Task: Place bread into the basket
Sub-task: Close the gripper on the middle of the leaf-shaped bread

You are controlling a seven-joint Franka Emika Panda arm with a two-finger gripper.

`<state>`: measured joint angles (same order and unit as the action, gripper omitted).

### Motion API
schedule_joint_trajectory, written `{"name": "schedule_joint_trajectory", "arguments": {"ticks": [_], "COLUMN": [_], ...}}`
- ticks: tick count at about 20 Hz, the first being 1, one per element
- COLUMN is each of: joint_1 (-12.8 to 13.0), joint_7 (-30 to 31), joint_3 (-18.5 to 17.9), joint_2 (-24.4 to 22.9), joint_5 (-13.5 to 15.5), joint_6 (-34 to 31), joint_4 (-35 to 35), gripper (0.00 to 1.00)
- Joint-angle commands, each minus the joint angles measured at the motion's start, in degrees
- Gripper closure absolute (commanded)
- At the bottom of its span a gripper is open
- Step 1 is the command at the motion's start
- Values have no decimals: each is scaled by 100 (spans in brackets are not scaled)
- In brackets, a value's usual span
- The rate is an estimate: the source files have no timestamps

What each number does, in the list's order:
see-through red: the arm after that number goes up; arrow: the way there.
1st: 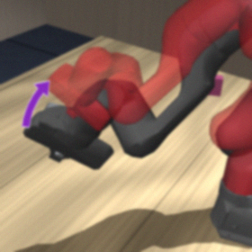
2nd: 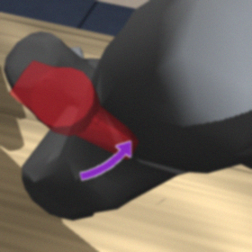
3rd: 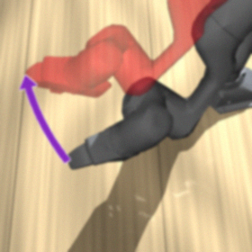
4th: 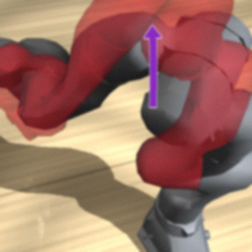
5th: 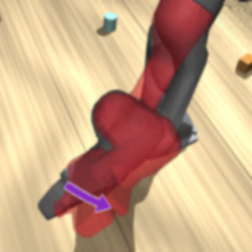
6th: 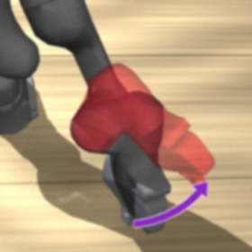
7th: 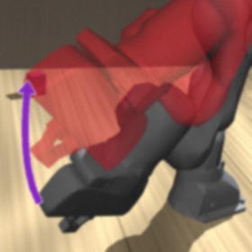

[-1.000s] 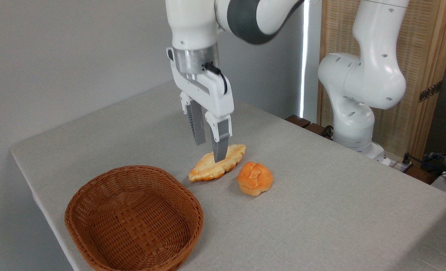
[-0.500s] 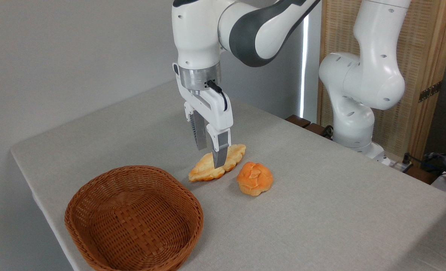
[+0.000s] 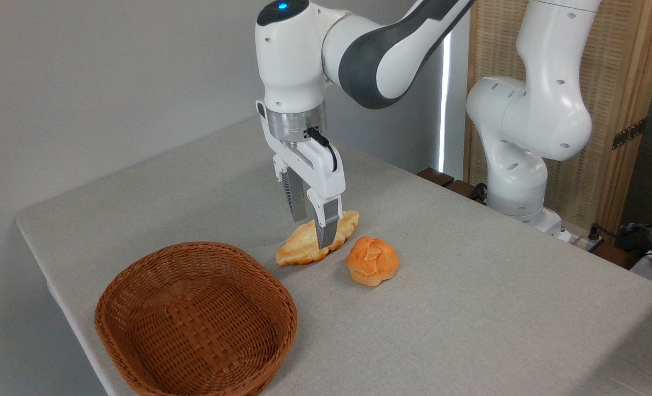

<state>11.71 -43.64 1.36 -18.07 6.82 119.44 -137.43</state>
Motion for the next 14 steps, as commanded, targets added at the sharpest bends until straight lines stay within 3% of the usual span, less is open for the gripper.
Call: {"name": "schedule_joint_trajectory", "arguments": {"ticks": [1,14], "joint_1": [103,147], "joint_7": [-75,-92], "joint_3": [-31,-31], "joint_2": [-13,22], "joint_5": [109,57], "joint_6": [149,264], "joint_4": [-91,-249], "gripper": [0,0]}}
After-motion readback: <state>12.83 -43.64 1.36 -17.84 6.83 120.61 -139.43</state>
